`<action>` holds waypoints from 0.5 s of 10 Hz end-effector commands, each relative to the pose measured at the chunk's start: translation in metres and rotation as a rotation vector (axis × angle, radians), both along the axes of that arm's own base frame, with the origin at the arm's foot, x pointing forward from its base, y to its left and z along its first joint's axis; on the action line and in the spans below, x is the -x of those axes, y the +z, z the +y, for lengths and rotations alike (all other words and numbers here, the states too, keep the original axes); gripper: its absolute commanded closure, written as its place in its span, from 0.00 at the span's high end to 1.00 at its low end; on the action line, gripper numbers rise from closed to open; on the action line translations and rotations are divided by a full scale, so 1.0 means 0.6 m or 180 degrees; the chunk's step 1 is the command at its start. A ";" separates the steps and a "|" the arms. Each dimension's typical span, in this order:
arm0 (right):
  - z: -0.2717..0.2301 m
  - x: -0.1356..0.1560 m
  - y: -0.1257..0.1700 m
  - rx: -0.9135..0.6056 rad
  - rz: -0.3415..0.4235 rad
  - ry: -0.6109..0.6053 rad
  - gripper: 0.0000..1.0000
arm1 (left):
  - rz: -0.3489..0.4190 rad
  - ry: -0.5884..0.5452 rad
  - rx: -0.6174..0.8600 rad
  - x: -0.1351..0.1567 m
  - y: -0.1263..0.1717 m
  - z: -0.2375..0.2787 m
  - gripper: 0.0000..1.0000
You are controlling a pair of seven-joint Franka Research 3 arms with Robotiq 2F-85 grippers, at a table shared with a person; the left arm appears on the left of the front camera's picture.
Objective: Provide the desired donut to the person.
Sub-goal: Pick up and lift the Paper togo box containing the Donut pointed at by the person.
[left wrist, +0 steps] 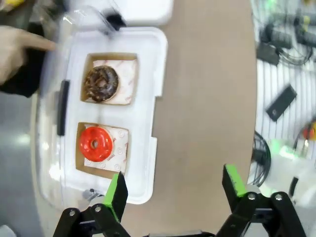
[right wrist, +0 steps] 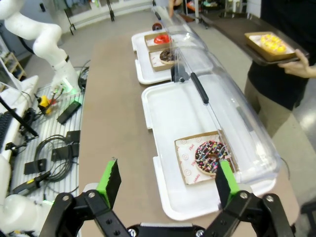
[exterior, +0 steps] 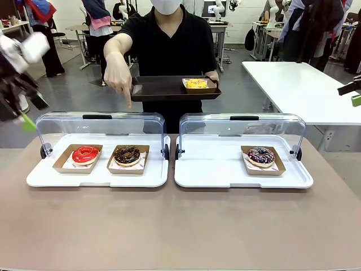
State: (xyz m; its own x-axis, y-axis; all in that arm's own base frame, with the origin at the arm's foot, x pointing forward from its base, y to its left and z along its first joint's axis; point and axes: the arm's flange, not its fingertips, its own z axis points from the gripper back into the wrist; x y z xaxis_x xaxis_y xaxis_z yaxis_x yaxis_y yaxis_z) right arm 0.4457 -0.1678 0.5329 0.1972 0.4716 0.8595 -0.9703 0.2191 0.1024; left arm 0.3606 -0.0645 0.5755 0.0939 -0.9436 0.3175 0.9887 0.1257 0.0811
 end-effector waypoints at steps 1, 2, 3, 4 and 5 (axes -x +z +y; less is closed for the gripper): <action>0.000 0.000 -0.002 0.0006 0.0009 -0.0030 1.00 | -0.0122 -0.0250 -0.0616 -0.016 -0.071 -0.051 1.00; 0.000 0.000 -0.002 0.0006 0.0009 -0.0030 1.00 | -0.0092 -0.0256 -0.0716 -0.029 -0.100 -0.075 1.00; 0.000 0.000 -0.002 0.0006 0.0009 -0.0030 1.00 | -0.0038 -0.0166 -0.0717 -0.045 -0.127 -0.092 1.00; 0.000 0.000 -0.002 0.0006 0.0009 -0.0030 1.00 | -0.0049 -0.0062 -0.0702 -0.057 -0.152 -0.103 1.00; 0.000 0.000 -0.002 0.0006 0.0009 -0.0030 1.00 | -0.0056 0.0015 -0.0648 -0.067 -0.177 -0.118 1.00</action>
